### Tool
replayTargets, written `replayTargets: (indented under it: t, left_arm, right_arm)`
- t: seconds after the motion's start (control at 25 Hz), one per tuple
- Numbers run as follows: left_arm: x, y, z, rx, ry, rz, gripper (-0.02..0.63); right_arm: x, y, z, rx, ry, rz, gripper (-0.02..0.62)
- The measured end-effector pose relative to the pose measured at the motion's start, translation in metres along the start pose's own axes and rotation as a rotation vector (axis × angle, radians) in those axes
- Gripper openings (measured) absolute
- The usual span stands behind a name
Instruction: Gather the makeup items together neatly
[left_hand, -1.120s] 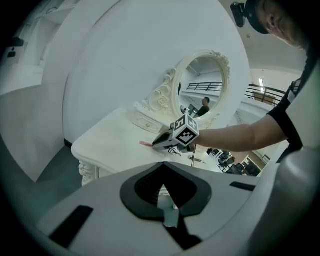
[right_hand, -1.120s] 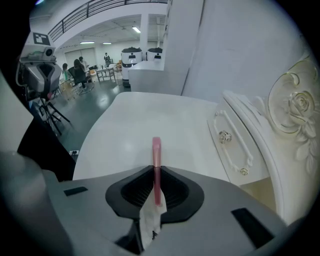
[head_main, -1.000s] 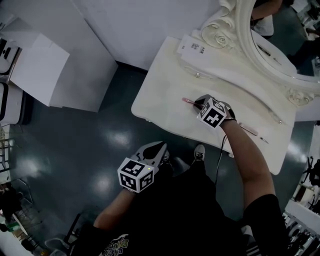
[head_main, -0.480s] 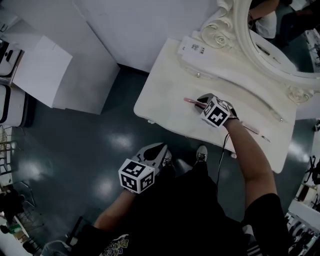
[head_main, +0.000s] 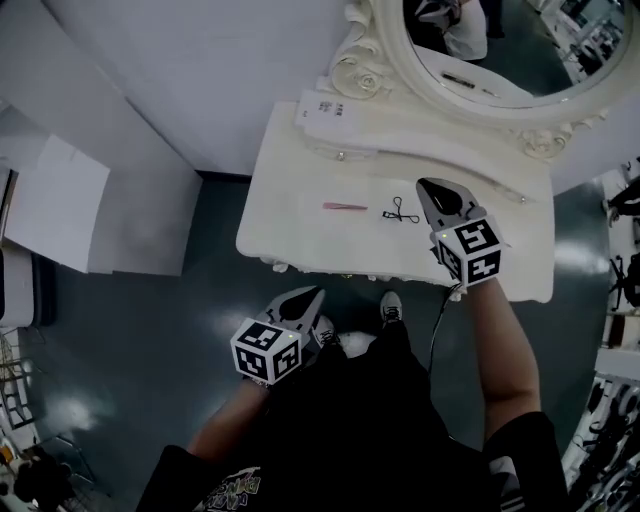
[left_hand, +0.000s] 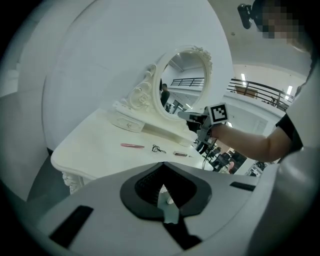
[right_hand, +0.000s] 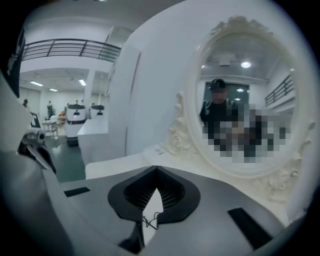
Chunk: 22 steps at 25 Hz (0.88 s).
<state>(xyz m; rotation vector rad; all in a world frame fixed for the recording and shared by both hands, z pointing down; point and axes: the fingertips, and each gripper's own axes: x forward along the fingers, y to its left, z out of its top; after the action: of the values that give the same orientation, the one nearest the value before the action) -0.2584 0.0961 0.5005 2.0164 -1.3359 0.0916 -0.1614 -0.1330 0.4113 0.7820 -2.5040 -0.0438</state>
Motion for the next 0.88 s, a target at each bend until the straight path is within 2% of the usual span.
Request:
replayTargets:
  t: [0.2, 0.32, 0.44, 0.68, 0.88]
  left_arm:
    - [0.033, -0.036, 0.011, 0.088, 0.039, -0.114, 0.008]
    - [0.049, -0.063, 0.022, 0.122, 0.037, -0.159, 0.008]
    - [0.06, -0.089, 0.03, 0.152, 0.041, -0.191, 0.008]
    - [0.076, -0.133, 0.029, 0.179, 0.055, -0.217, 0.008]
    - [0.087, -0.164, 0.018, 0.157, 0.047, -0.19, 0.008]
  right_arm:
    - [-0.118, -0.057, -0.01, 0.261, -0.151, -0.252, 0.029]
    - [-0.18, -0.077, -0.033, 0.392, -0.196, -0.352, 0.029]
    - [-0.229, -0.085, -0.059, 0.461, -0.202, -0.424, 0.029]
    - [-0.276, -0.07, -0.106, 0.577, -0.191, -0.443, 0.029]
    - [-0.284, -0.044, -0.124, 0.608, -0.178, -0.345, 0.029]
